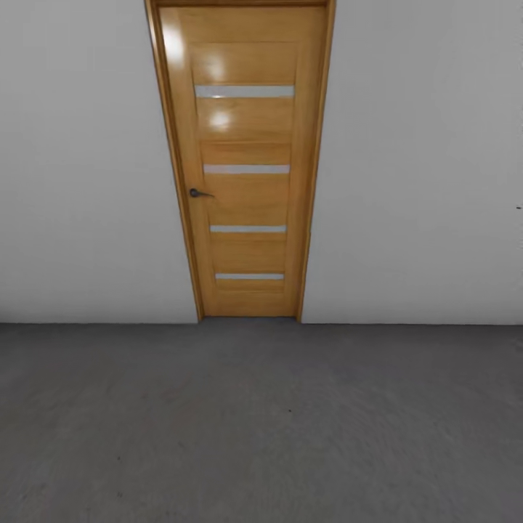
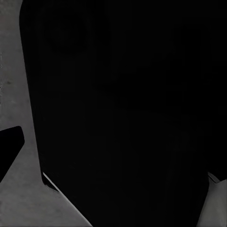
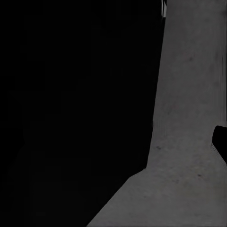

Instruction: Move the two storage containers from the living room to the garage. In the garage, place one container on the floor and stack the other container on top of it (either order is fine).

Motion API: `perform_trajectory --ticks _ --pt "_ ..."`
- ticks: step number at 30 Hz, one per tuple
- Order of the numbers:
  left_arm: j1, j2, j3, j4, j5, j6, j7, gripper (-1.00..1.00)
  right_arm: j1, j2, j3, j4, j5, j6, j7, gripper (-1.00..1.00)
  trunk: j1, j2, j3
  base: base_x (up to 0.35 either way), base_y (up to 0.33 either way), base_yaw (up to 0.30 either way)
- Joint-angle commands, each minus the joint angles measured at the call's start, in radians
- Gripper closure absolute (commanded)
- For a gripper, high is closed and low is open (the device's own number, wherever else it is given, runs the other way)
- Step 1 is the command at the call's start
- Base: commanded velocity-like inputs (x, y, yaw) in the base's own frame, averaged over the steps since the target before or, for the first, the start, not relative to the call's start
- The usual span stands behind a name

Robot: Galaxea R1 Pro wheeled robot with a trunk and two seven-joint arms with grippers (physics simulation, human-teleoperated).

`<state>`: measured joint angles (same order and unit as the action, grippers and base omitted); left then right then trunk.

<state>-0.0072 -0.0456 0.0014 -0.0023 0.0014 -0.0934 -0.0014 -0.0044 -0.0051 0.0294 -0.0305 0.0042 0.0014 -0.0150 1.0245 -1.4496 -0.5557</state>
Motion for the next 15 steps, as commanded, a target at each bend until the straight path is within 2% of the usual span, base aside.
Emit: perform_trajectory --ticks 1,6,15 --pt "0.0 0.0 0.0 0.001 0.0 -0.003 0.0 -1.0 0.0 0.0 0.003 0.0 0.0 0.0 -0.001 -1.0 0.001 0.0 -0.001 0.339 -0.072 -0.19" --pt "0.0 0.001 0.0 0.001 0.001 -0.002 0.0 -1.0 0.0 0.0 0.004 0.0 0.001 0.0 0.001 -1.0 0.001 0.0 -0.001 0.338 -0.105 -0.107" --pt "0.0 0.001 0.001 0.001 0.002 -0.003 0.0 -1.0 0.0 0.0 0.005 0.0 0.002 0.0 0.002 -1.0 0.001 0.0 -0.001 0.339 -0.104 -0.021"
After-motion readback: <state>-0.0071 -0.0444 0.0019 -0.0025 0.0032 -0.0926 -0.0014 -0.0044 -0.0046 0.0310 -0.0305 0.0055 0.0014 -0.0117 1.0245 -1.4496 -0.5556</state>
